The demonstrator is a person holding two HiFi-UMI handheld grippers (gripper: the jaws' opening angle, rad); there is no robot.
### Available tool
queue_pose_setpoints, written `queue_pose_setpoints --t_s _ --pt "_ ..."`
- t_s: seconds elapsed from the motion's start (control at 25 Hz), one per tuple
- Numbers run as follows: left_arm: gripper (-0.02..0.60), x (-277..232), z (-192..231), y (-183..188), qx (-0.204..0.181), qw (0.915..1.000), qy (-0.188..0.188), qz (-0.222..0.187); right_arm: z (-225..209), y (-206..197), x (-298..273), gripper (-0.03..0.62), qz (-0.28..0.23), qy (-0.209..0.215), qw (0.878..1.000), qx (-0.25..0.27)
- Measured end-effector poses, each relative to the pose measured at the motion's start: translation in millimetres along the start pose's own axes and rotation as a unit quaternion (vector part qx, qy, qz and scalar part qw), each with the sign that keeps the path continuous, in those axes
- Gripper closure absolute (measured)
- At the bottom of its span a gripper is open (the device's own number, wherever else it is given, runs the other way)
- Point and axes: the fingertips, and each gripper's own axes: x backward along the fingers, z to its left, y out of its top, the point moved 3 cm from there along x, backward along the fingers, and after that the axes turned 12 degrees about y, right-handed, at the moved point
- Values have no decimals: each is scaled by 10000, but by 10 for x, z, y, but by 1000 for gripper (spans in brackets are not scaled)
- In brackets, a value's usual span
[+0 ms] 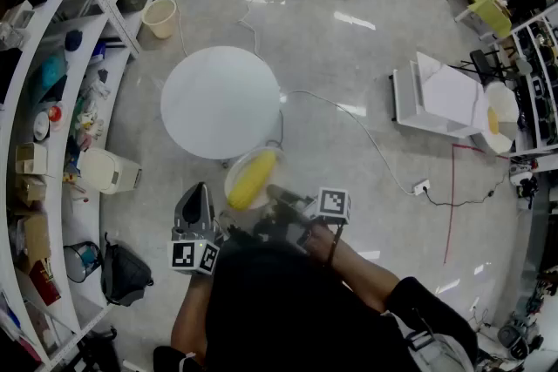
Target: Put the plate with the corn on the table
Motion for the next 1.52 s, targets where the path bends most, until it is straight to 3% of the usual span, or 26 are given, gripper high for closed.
queue_pose_setpoints --t_s 1.08,1.52 --pt "580 320 531 35 160 9998 -58 -49 -13 -461 -205 568 -398 -87 9991 -101" --pt "580 284 895 275 187 9996 65 -198 88 -561 -677 566 -315 -97 9994 -39"
